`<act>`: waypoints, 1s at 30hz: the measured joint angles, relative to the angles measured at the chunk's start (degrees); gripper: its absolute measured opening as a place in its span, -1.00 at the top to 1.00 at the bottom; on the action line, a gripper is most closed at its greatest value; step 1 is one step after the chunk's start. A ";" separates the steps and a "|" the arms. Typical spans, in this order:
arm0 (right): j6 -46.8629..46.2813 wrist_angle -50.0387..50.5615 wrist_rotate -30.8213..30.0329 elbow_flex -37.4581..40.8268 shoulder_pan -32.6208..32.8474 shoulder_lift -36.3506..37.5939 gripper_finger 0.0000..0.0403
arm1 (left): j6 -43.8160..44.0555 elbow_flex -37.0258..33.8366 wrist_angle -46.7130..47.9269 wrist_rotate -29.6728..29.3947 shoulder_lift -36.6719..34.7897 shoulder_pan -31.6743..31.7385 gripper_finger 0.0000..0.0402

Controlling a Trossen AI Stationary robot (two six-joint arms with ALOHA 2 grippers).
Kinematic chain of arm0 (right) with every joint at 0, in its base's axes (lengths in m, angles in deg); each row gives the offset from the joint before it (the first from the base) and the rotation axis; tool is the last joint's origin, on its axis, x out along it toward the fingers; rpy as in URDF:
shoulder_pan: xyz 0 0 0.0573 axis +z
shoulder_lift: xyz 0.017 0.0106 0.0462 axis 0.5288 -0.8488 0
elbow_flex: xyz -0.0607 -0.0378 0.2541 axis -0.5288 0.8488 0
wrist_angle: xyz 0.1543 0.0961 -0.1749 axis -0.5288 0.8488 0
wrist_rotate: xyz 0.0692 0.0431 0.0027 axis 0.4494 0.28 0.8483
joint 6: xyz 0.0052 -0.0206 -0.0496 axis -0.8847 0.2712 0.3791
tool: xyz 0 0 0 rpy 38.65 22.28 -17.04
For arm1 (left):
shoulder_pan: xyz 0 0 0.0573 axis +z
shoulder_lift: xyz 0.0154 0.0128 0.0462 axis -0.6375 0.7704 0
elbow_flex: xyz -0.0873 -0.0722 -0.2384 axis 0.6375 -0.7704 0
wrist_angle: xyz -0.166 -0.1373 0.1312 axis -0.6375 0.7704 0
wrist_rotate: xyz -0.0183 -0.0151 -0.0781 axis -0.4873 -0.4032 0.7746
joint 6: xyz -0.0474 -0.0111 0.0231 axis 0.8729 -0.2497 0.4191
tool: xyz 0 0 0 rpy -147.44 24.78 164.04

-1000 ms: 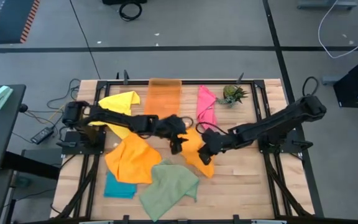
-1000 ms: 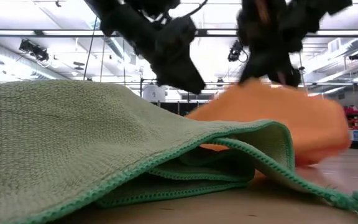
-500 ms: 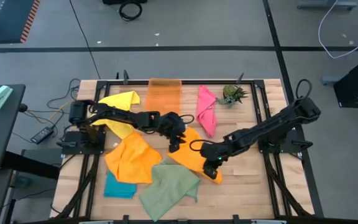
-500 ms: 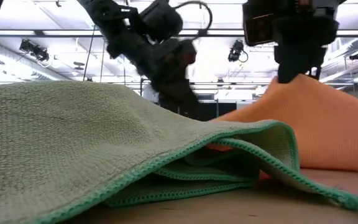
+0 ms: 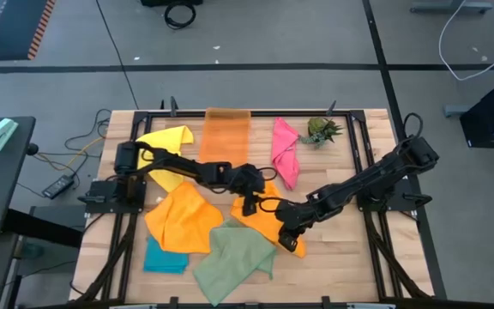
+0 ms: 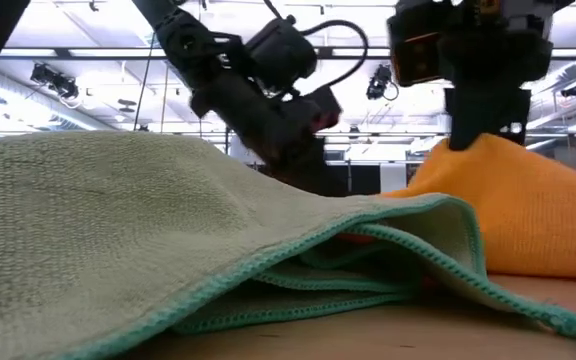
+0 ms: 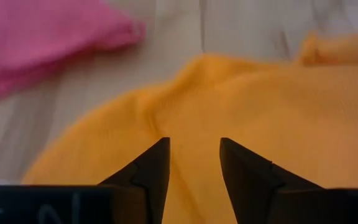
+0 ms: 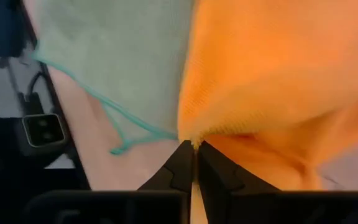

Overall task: Fold microfiber towels
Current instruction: Fold the right orange microfiber cloth

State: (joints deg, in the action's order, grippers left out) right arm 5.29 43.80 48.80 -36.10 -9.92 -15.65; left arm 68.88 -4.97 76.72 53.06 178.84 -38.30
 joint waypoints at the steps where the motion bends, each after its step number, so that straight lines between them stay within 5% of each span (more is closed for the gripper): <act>1: -0.33 -0.78 -0.13 -0.19 0.00 0.06 0.82 | 0.04 -0.09 0.85 -0.41 0.09 -0.01 0.23; 15: -0.08 8.20 -5.05 0.30 -4.90 4.71 0.35 | 0.69 1.73 12.18 -0.40 -5.18 0.09 0.22; 30: 27.56 -2.54 -7.88 1.70 -18.72 -3.47 0.30 | 2.09 -1.32 16.93 -0.26 -9.04 0.55 0.29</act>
State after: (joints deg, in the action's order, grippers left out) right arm 32.85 41.26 40.92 -34.41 -28.65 -19.12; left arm 70.97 -6.29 93.65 52.80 169.80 -37.75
